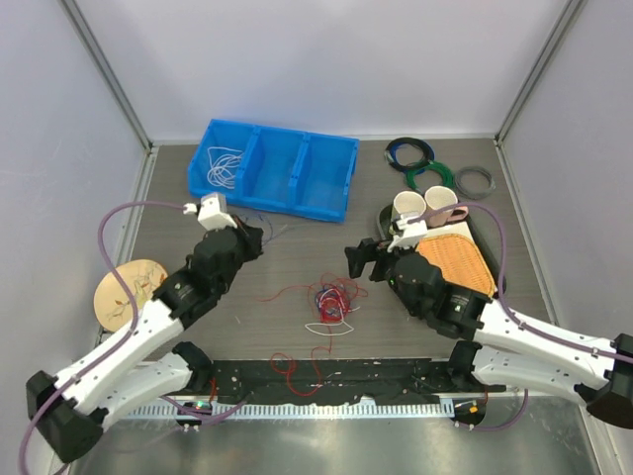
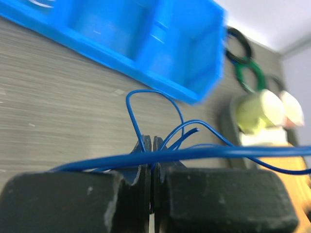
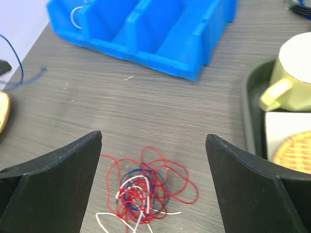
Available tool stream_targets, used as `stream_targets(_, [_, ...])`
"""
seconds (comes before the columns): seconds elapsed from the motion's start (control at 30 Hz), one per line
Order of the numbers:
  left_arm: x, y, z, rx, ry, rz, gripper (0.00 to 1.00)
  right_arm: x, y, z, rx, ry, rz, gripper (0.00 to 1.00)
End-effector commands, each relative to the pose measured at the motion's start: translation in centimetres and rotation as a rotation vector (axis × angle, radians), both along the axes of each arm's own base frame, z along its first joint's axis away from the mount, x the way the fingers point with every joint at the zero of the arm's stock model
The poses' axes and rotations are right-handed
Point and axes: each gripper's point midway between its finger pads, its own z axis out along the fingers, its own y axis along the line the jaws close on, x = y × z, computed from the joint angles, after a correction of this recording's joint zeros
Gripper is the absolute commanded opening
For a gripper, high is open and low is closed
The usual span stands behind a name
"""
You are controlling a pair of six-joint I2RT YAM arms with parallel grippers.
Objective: Untangle the cables
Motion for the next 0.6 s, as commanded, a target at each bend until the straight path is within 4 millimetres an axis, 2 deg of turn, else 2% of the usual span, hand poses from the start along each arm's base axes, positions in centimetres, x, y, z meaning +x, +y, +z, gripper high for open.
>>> stream_targets(0.0, [5.0, 2.9, -1.5, 0.051, 0.105, 0.119, 0.00, 0.2, -3.8, 0.1, 0.063, -0.042, -0.156, 0.95])
stream_targets(0.03, [5.9, 1.7, -0.5, 0.002, 0.108, 0.050, 0.00, 0.1, -4.1, -0.2, 0.063, -0.043, -0.154, 0.97])
stream_targets(0.07, [7.7, 2.4, 0.0, -0.013, 0.091, 0.058, 0.00, -0.1, -4.3, -0.3, 0.067, -0.046, -0.149, 0.98])
stream_targets(0.1, [8.7, 2.3, 0.3, -0.016, 0.093, 0.057, 0.00, -0.4, -4.8, -0.5, 0.077, -0.052, -0.147, 0.99])
stream_targets(0.13, [10.8, 2.0, 0.7, -0.002, 0.100, 0.059, 0.00, -0.5, -5.1, -0.6, 0.082, -0.055, -0.152, 0.99])
stream_targets(0.2, [13.0, 2.2, 1.1, 0.057, 0.102, 0.060, 0.00, -0.8, -6.1, -0.8, 0.099, -0.068, -0.171, 0.99])
stream_targets(0.23, [14.9, 1.7, 0.8, 0.085, 0.136, 0.053, 0.00, -0.9, -6.3, -0.8, 0.109, -0.074, -0.176, 1.00])
stream_targets(0.3, [16.9, 1.5, 0.6, 0.137, 0.160, 0.025, 0.00, -0.9, -7.2, -1.0, 0.112, -0.085, -0.209, 1.00])
stream_targets(0.33, [17.8, 1.7, 2.0, 0.143, 0.161, 0.047, 0.00, -1.0, -7.7, -0.5, 0.135, -0.098, -0.216, 1.00])
stream_targets(0.37, [19.2, 2.1, 0.1, 0.171, 0.214, 0.077, 0.00, -1.0, -8.0, -0.5, 0.136, -0.102, -0.224, 1.00])
stream_targets(0.4, [19.8, 2.0, 0.1, 0.177, 0.223, 0.080, 0.00, -1.1, -8.3, -0.6, 0.136, -0.108, -0.232, 1.00])
stream_targets(0.43, [20.9, 1.9, 1.4, 0.173, 0.200, 0.084, 0.00, -1.2, -8.8, -0.3, 0.153, -0.119, -0.247, 0.99])
stream_targets(0.47, [22.0, 2.1, -0.1, 0.196, 0.225, 0.107, 0.00, -1.2, -9.1, -0.1, 0.164, -0.125, -0.252, 1.00])
stream_targets(0.57, [24.4, 2.1, 0.3, 0.232, 0.206, 0.127, 0.05, -1.5, -9.7, 0.2, 0.186, -0.141, -0.259, 1.00])
